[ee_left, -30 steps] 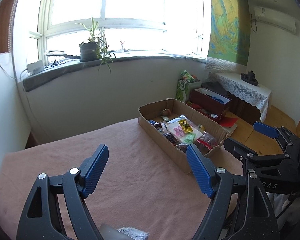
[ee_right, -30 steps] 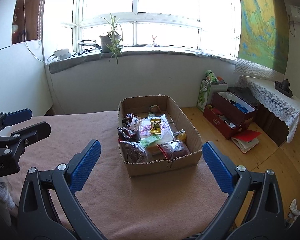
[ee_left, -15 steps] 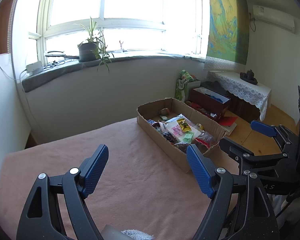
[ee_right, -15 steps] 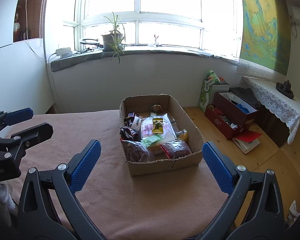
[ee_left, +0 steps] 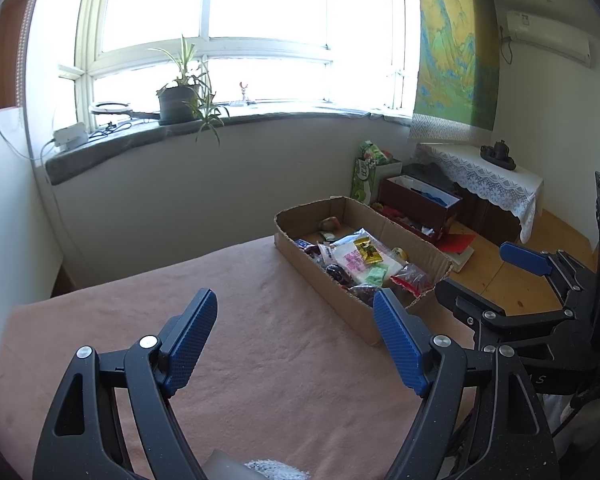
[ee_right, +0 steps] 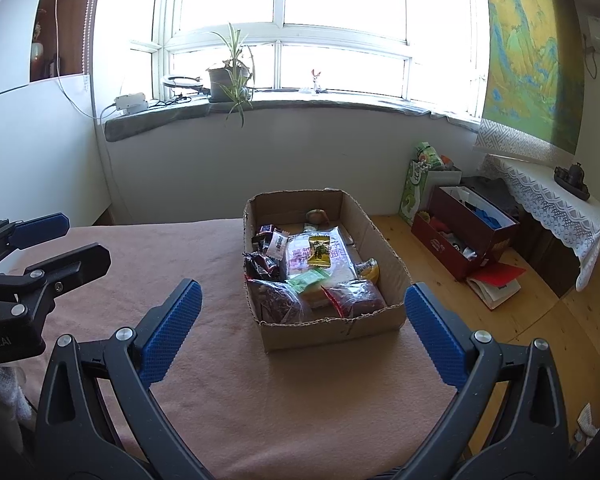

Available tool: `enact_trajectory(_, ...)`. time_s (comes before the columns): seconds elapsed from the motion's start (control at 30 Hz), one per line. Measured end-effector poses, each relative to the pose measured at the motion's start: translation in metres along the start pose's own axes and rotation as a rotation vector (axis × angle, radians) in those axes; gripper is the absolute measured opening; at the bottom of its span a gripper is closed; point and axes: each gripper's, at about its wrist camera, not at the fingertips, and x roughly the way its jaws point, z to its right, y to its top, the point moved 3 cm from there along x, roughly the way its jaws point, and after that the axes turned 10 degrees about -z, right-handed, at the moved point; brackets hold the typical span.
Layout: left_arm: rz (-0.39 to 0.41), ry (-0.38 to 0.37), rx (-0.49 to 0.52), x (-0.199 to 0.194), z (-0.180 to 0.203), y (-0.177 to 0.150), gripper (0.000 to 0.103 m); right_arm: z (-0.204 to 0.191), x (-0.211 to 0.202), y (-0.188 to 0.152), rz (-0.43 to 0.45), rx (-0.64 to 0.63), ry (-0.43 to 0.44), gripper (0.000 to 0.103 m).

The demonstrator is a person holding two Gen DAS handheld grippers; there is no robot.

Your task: Organize snacks

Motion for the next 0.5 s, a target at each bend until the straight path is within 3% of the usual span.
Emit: enact_trajectory(0.5, 0.001, 0.008, -0.005, -0.0021, -0.0044, -0.0019, 0.081, -0.0013, 0.0006, -0.0002, -0.002, -0.003, 0.000, 0.103)
